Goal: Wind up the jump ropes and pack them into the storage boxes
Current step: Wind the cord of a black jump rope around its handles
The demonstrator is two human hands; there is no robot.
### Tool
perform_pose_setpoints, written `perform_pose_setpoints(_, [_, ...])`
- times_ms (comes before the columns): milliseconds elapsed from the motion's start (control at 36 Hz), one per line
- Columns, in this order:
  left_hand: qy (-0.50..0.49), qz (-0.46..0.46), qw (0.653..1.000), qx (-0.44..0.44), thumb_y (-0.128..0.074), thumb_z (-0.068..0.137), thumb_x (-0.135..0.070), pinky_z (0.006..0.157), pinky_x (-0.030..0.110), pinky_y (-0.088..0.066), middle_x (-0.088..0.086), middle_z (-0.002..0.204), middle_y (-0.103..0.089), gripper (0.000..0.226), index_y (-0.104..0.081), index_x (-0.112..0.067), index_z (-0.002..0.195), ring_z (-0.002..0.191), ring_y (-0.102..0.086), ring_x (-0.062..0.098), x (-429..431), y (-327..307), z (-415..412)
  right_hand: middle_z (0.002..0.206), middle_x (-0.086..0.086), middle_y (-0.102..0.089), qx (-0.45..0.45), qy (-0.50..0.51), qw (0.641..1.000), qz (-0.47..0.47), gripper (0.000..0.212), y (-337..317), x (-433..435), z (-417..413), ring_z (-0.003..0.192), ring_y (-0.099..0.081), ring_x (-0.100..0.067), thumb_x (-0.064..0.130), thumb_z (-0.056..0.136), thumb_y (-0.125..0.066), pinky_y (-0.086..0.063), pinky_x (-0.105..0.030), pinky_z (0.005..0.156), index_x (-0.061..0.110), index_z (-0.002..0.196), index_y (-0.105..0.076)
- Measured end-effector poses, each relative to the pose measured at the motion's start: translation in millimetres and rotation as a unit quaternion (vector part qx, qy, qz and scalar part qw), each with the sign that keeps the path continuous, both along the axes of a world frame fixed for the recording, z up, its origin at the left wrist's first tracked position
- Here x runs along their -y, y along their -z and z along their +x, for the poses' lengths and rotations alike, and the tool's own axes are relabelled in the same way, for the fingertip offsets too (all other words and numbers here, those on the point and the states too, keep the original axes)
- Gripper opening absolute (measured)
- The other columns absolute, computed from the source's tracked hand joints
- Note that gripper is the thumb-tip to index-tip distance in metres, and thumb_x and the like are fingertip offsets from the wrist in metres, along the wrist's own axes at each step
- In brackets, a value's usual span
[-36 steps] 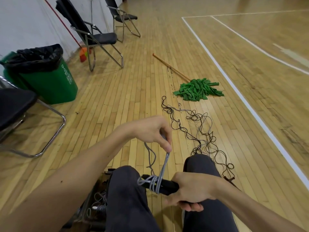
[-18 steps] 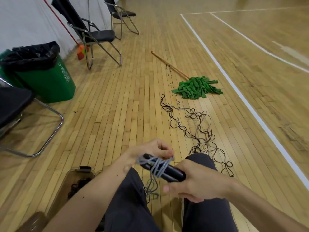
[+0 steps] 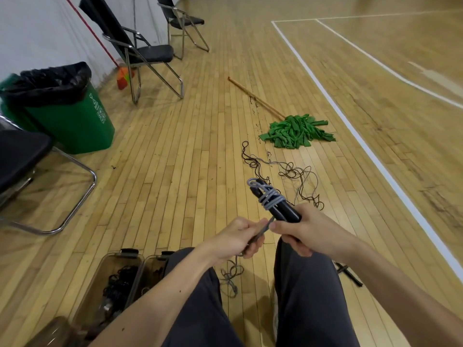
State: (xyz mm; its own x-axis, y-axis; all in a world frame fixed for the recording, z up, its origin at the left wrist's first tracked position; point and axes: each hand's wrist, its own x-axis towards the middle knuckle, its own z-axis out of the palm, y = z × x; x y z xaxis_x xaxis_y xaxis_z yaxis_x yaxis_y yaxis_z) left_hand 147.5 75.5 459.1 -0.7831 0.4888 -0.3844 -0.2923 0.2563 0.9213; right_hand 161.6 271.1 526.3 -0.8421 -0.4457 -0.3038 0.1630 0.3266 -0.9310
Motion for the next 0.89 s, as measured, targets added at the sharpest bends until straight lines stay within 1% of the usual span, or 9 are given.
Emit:
perform_pose_setpoints(56, [-0.025,-0.017,0.999,-0.019,-0.041,0.105,-0.045,0.047,0.022,-0.03,-0.005,0.051,-0.04,0.048,-0.056,-0.013,0.074,0.046,-0.034,0.011,-7,-2,4,0.056,-0.008,-0.049,0.012,0.032,0.999,-0.004,0.02,5,-1,-4,0.041,-0.036,-0.018,0.012,0.098,-0.062,-0.031,-0.029,0.044,0.003,0.082,-0.053])
perform_pose_setpoints(167, [-0.08,-0.03,0.995,-0.055,-0.036,0.107,-0.04,0.045,0.021,-0.028,-0.007,0.05,-0.036,0.046,-0.062,-0.01,0.084,0.044,-0.031,0.009,-13,4,10,0.056,-0.006,-0.046,0.039,0.067,0.997,-0.015,0.018,13,-4,-10,0.043,-0.032,-0.018,0.005,0.097,-0.057,-0.03,-0.027,0.043,0.007,0.082,-0.048])
perform_pose_setpoints(278, [-0.077,-0.045,0.987,-0.137,-0.04,0.104,-0.046,0.049,0.028,-0.028,-0.008,0.053,-0.038,0.025,-0.055,-0.026,0.1,0.049,-0.033,0.014,-11,8,16,0.06,-0.008,-0.045,0.054,0.082,0.995,-0.012,0.014,20,-9,-12,0.045,-0.031,-0.018,0.007,0.098,-0.058,-0.03,-0.026,0.042,0.006,0.089,-0.048])
perform_pose_setpoints(389, [-0.024,-0.106,0.973,-0.204,-0.052,0.1,-0.048,0.051,0.03,-0.03,-0.001,0.056,-0.046,0.018,-0.055,-0.03,0.097,0.052,-0.037,0.02,-6,6,16,0.062,-0.008,-0.044,0.079,0.091,0.992,-0.027,0.011,27,-13,-13,0.046,-0.03,-0.016,0.01,0.099,-0.058,-0.027,-0.027,0.042,0.005,0.098,-0.049])
perform_pose_setpoints(472, [-0.024,-0.132,0.963,-0.232,-0.051,0.101,-0.047,0.056,0.032,-0.037,-0.003,0.06,-0.051,0.022,-0.061,-0.029,0.094,0.055,-0.044,0.013,0,4,13,0.062,-0.006,-0.043,0.088,0.09,0.992,-0.026,0.016,33,-14,-13,0.046,-0.03,-0.015,0.011,0.1,-0.056,-0.026,-0.026,0.042,-0.001,0.11,-0.053])
perform_pose_setpoints(583, [-0.02,-0.159,0.954,-0.253,-0.05,0.102,-0.044,0.06,0.037,-0.043,-0.006,0.066,-0.054,0.026,-0.064,-0.028,0.087,0.061,-0.049,0.009,4,1,12,0.064,-0.006,-0.042,0.1,0.095,0.989,-0.045,0.02,40,-14,-13,0.047,-0.03,-0.014,0.011,0.101,-0.055,-0.026,-0.025,0.042,0.001,0.118,-0.057])
perform_pose_setpoints(694, [-0.017,-0.18,0.948,-0.261,-0.049,0.102,-0.046,0.056,0.024,-0.034,-0.009,0.061,-0.049,0.032,-0.062,-0.03,0.077,0.055,-0.042,0.004,6,-5,14,0.064,-0.005,-0.043,0.108,0.095,0.988,-0.051,0.019,45,-13,-15,0.048,-0.03,-0.014,0.011,0.101,-0.055,-0.025,-0.025,0.044,0.0,0.117,-0.056])
perform_pose_setpoints(806, [0.009,-0.212,0.947,-0.242,-0.05,0.101,-0.045,0.057,0.023,-0.036,-0.008,0.063,-0.051,0.033,-0.064,-0.026,0.079,0.055,-0.042,0.003,8,-7,16,0.066,-0.008,-0.044,0.082,0.092,0.992,-0.021,0.01,52,-16,-19,0.048,-0.032,-0.016,0.01,0.099,-0.059,-0.027,-0.026,0.043,0.003,0.103,-0.053])
perform_pose_setpoints(889, [0.018,-0.247,0.939,-0.239,-0.054,0.101,-0.043,0.055,0.022,-0.034,-0.012,0.062,-0.05,0.026,-0.062,-0.03,0.079,0.053,-0.044,0.002,8,-11,17,0.065,-0.01,-0.046,0.06,0.094,0.994,0.012,0.01,59,-16,-22,0.046,-0.035,-0.017,0.01,0.099,-0.06,-0.03,-0.027,0.043,0.004,0.096,-0.052])
